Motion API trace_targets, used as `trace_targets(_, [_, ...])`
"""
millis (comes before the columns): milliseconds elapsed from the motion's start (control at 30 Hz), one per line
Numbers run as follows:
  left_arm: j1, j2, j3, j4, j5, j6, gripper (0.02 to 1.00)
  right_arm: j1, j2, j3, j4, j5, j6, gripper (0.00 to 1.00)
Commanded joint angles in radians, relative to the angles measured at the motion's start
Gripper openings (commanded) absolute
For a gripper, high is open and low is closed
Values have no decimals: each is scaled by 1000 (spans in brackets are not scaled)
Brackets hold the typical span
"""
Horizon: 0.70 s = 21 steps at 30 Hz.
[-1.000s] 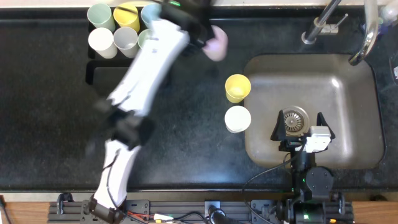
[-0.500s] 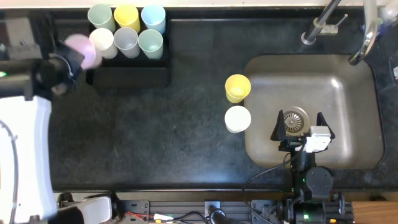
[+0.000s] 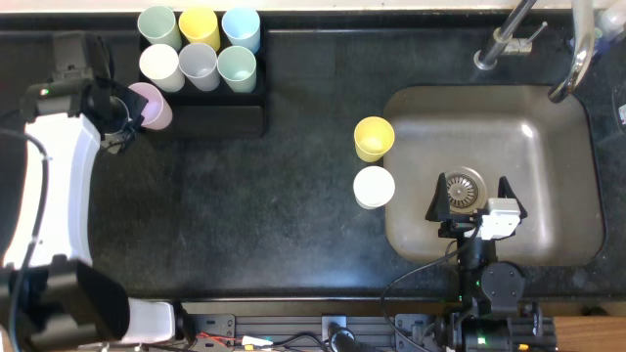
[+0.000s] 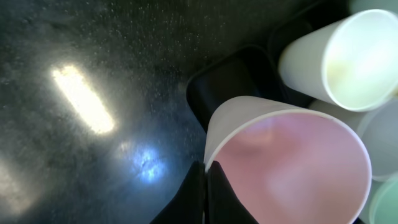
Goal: Store Cups
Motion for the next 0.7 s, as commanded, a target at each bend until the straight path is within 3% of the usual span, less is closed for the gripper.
trace_targets(33, [29, 44, 11, 28, 32, -8, 36, -6, -8, -13, 4, -5, -3, 996])
trace_targets(700, [45, 153, 12, 90, 47, -7, 36, -6, -8, -13, 4, -5, -3, 998])
